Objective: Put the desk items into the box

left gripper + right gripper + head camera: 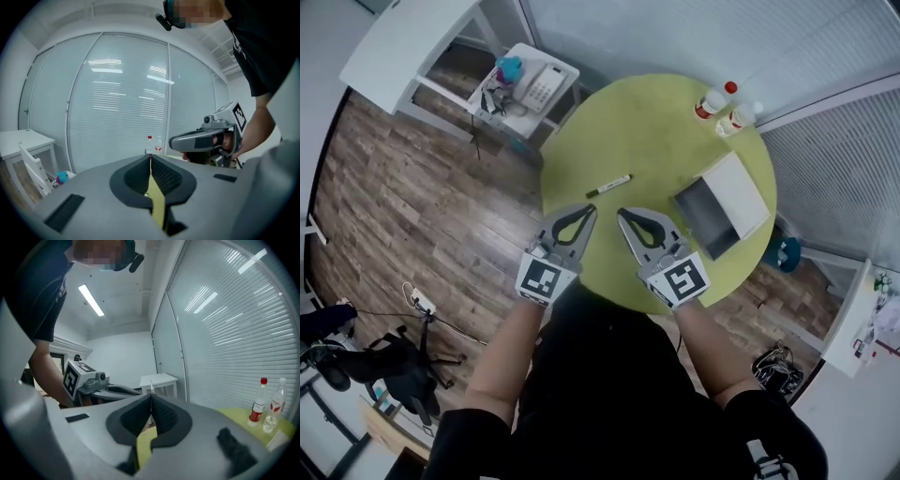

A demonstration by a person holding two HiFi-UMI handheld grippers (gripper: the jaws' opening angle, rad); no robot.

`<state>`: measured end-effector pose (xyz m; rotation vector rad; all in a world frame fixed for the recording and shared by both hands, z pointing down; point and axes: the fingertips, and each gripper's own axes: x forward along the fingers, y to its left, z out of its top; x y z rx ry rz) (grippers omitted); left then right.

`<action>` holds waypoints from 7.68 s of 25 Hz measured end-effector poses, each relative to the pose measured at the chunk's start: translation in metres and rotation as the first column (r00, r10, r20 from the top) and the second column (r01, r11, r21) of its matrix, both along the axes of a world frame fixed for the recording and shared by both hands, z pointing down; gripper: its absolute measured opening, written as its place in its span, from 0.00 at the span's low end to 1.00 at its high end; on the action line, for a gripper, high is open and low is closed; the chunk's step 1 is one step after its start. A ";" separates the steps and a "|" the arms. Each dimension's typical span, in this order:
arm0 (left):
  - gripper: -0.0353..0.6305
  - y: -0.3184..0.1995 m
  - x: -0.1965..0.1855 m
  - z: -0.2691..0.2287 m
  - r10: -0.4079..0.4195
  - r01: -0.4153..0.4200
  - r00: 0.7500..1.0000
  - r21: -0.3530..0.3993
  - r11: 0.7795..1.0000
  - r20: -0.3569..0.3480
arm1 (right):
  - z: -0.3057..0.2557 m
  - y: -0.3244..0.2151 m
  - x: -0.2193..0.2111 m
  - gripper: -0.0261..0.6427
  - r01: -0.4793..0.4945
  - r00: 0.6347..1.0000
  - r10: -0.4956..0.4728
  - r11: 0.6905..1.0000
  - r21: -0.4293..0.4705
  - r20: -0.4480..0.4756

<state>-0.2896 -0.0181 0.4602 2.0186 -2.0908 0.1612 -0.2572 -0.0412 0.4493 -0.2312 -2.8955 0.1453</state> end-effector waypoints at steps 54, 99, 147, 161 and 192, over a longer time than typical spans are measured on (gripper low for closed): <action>0.21 -0.086 -0.016 0.290 0.258 -0.211 0.965 -0.690 0.692 -0.037 | 0.175 -0.086 0.011 0.07 -0.274 0.944 0.246 0.955 -0.111 -0.219; 0.16 -0.232 0.267 0.206 0.847 -0.629 0.527 -0.643 0.438 0.062 | 0.131 -0.191 0.262 0.07 -0.760 0.647 0.740 0.645 -0.076 -0.184; 0.37 -0.232 0.305 0.225 0.885 -0.670 0.465 -0.659 0.342 -0.014 | 0.133 -0.193 0.326 0.07 -0.798 0.597 0.766 0.599 -0.075 -0.237; 0.08 -0.190 0.253 0.053 0.818 -0.774 0.574 -0.302 0.557 0.038 | 0.048 -0.158 0.249 0.07 -0.689 0.725 0.678 0.715 -0.117 -0.122; 0.07 -0.091 0.155 -0.149 0.596 -0.601 0.799 0.169 0.781 0.082 | -0.136 -0.075 0.153 0.06 -0.559 0.825 0.551 0.828 0.038 0.125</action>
